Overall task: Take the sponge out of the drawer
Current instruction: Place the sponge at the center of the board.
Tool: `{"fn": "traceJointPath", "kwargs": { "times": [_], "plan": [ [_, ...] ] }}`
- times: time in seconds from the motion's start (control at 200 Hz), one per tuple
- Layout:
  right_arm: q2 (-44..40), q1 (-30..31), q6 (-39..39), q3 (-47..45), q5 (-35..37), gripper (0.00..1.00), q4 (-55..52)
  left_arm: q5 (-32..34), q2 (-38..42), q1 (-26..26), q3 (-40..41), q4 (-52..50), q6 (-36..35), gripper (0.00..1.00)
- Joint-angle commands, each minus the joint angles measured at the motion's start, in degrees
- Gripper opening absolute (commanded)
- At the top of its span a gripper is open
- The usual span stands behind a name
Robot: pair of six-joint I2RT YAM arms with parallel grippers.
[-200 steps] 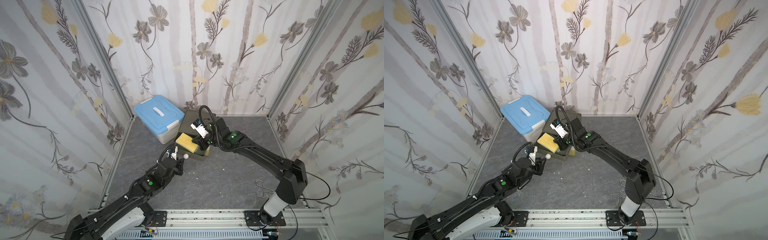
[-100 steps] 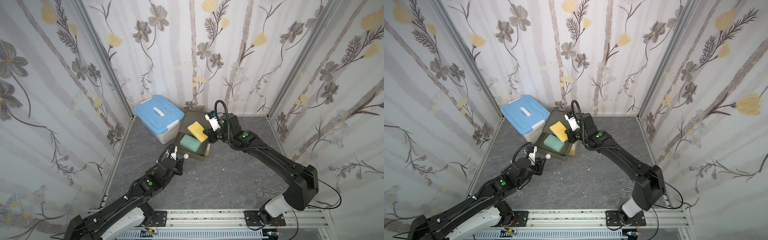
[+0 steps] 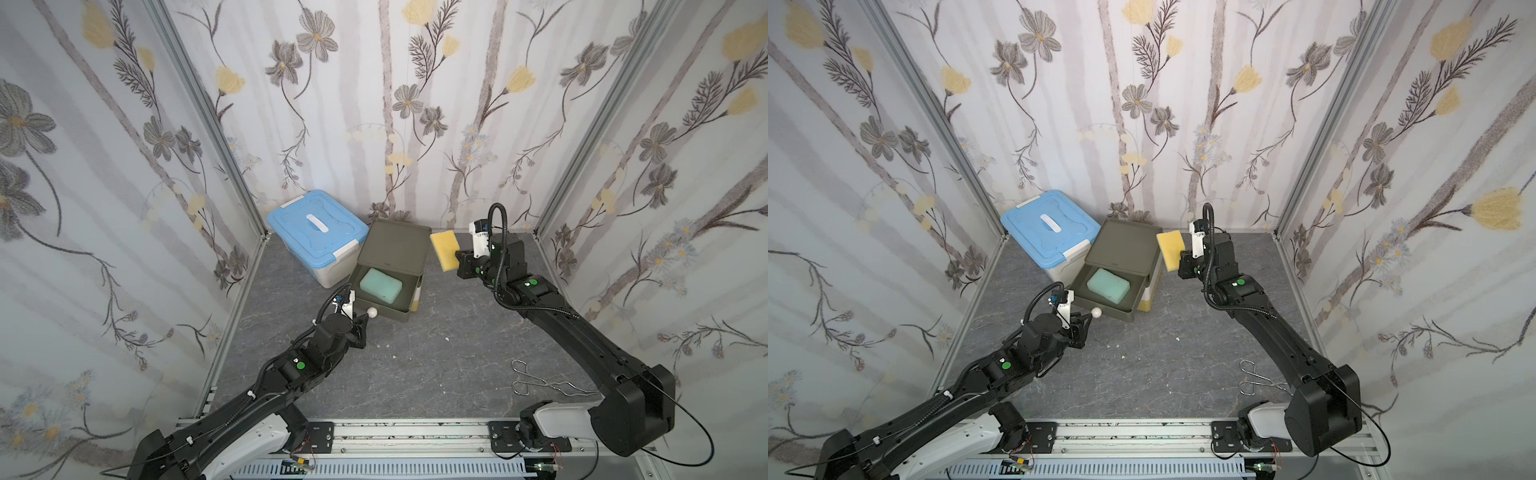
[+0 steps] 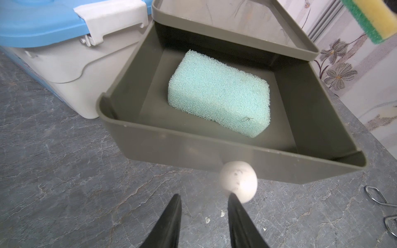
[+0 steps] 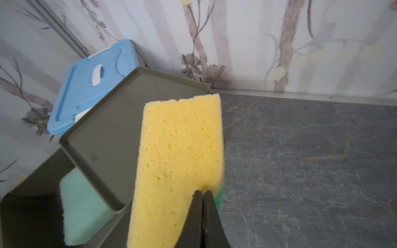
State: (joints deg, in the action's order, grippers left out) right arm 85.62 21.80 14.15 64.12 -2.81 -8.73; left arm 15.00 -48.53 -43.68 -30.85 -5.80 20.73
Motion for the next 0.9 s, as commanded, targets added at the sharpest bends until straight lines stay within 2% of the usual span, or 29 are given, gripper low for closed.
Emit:
{"fn": "traceJointPath", "kwargs": {
  "times": [0.0, 0.295, 0.375, 0.704, 0.894],
  "plan": [
    [-0.59, -3.23, 4.85, -3.13, 0.79, 0.0, 4.86, 0.64, -0.63, 0.09, -0.79, 1.76, -0.86, 0.4],
    [5.48, -9.32, 9.9, -7.59, 0.83, 0.0, 9.06, -0.06, -2.28, 0.09, -2.19, 1.87, -1.22, 0.4],
    [9.88, -10.45, 11.16, -7.6, 0.26, 0.0, 10.18, -0.08, -2.19, 0.09, -2.15, 1.84, -1.05, 0.41],
    [22.66, -10.9, 12.52, -5.52, -2.17, 0.0, 12.74, 0.28, -1.57, 0.09, -2.25, 1.17, -0.78, 0.42],
    [26.68, -10.82, 13.06, -3.48, -1.98, 0.0, 11.78, 0.46, -1.49, 0.09, -2.19, 1.06, -0.62, 0.42]
  ]
}}
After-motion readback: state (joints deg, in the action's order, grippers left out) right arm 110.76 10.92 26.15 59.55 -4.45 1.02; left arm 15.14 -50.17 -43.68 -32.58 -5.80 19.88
